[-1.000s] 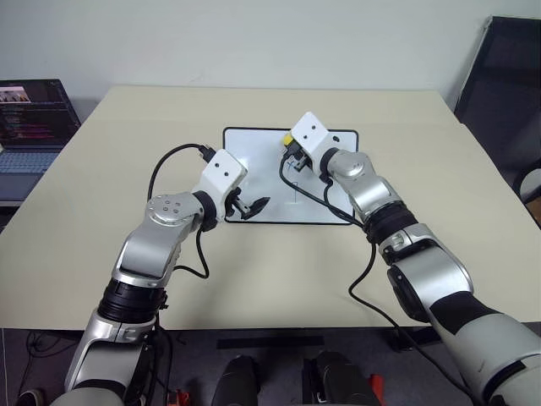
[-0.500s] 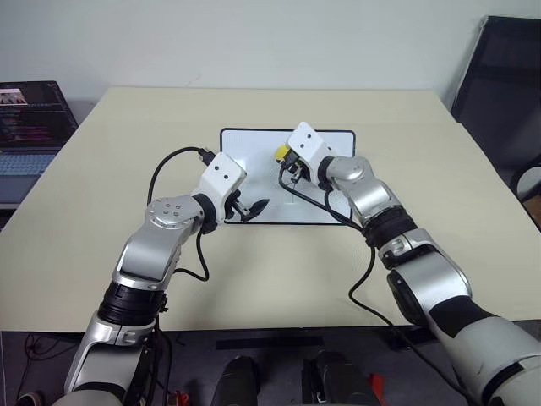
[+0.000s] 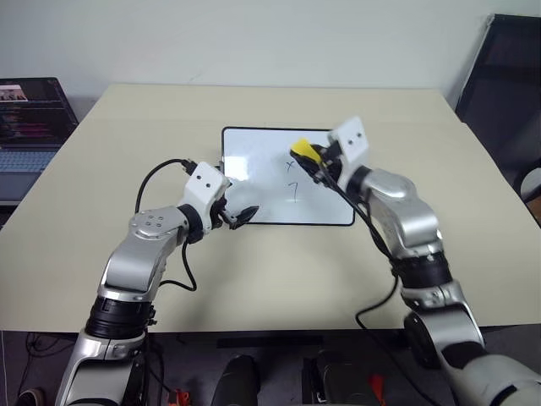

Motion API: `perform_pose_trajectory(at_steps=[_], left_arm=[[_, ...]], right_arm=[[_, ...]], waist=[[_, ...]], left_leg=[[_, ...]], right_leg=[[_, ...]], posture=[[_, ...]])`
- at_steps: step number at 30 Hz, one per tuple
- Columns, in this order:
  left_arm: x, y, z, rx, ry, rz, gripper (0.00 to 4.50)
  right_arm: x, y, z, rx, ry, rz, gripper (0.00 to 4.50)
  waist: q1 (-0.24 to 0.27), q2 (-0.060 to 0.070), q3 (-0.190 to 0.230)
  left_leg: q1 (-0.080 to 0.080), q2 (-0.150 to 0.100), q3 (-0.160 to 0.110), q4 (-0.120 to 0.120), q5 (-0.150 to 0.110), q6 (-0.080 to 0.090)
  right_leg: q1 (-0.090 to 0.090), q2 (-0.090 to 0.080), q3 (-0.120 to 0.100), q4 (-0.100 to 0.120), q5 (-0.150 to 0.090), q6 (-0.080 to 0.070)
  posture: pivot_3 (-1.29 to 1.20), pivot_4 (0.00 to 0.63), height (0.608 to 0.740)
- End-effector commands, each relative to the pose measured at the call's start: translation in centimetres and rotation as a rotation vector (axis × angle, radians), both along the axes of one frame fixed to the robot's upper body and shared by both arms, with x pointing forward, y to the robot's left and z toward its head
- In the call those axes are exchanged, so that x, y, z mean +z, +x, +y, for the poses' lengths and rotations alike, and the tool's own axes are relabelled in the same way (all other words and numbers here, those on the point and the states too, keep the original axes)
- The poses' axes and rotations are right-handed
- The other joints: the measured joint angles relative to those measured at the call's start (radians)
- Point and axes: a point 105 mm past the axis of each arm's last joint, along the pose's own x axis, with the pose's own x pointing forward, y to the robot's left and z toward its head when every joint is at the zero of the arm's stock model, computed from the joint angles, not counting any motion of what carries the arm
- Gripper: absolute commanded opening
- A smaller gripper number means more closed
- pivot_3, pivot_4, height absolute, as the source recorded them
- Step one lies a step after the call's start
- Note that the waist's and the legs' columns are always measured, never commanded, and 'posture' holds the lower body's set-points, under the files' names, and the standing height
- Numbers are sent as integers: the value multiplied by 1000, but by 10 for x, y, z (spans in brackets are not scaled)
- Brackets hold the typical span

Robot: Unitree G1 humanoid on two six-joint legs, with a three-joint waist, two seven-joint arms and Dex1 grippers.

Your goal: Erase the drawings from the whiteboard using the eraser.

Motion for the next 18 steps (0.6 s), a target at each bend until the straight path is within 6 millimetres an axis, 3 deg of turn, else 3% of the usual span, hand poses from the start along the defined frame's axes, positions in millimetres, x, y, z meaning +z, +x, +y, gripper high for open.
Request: perform_pose_trajectory(at_steps=[1,5,11,18], left_arm=[[13,-4,8,-27,-21,-72,4500],[4,-3,19,-21,-40,-71,4500],[3,4,21,-18,-69,-88,4500],[12,7,9,-36,-58,-99,4500]], right_arm=[[14,-26,-14,10,57,-38,1144],[-13,-47,-28,10,29,14,1144],[-36,-54,-28,29,-129,-9,1144],[-22,-44,-1,55,-100,-49,1144]], waist=[[1,0,0],[0,0,0],[-2,0,0],[-3,0,0]], left_leg=[[0,0,0,0,0,0],[1,0,1,0,0,0],[2,0,3,0,0,0],[1,1,3,0,0,0]], right_leg=[[0,0,-1,0,0,0],[1,2,-1,0,-2,3],[1,2,1,-1,-3,4],[1,3,1,-2,-3,5]], posture=[[0,150,740],[0,150,740],[0,150,740],[0,150,740]])
